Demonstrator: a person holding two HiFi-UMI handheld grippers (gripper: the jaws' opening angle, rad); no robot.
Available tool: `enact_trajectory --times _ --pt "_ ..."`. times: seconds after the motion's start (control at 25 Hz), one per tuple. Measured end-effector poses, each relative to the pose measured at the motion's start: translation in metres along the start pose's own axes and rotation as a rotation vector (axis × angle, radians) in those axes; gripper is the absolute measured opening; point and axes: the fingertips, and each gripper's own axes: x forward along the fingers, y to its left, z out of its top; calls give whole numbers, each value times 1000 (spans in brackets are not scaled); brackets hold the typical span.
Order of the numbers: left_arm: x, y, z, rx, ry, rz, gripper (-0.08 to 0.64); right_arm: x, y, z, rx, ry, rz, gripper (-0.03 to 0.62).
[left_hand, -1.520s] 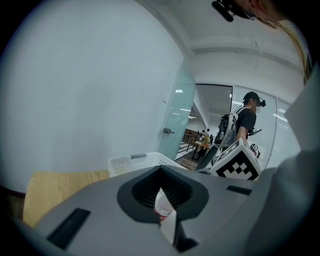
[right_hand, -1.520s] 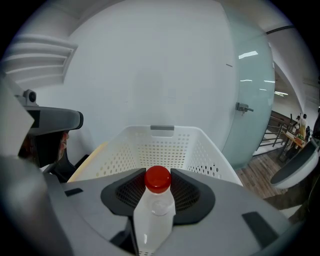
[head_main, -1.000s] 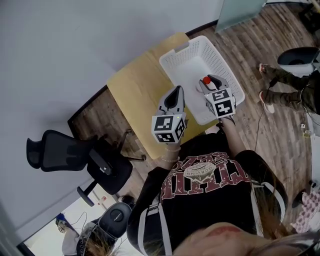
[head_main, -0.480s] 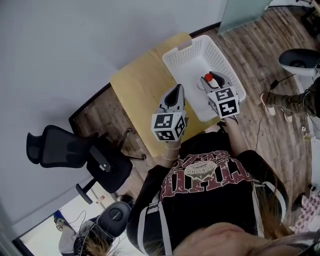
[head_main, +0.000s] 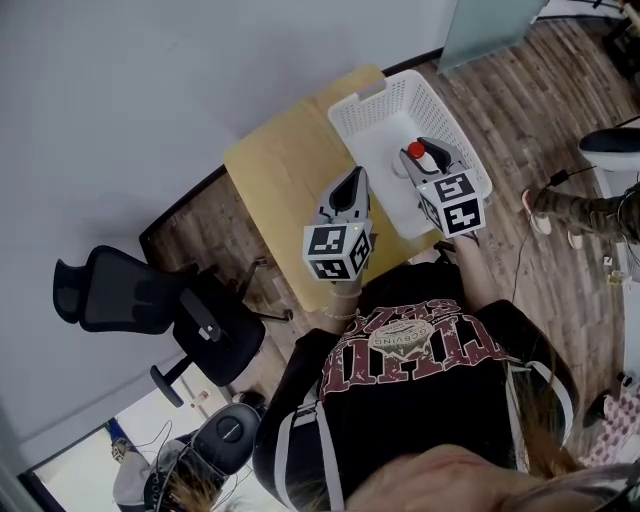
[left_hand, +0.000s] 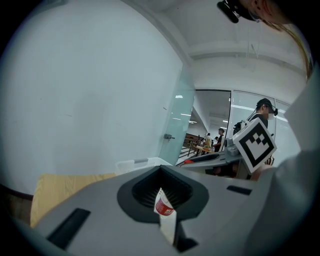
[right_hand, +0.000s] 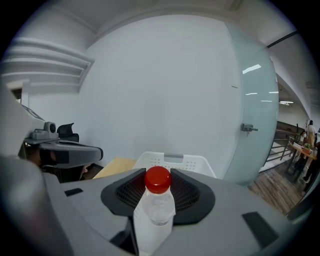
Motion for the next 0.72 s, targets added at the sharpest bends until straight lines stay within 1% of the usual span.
enact_trajectory --times 0.52,0.72 --pt "-28 8 3 -8 -35 36 48 -33 25 56 -35 -133 52 164" --pt "-42 16 2 -22 -52 64 48 -40 40 76 -72 -179 73 164"
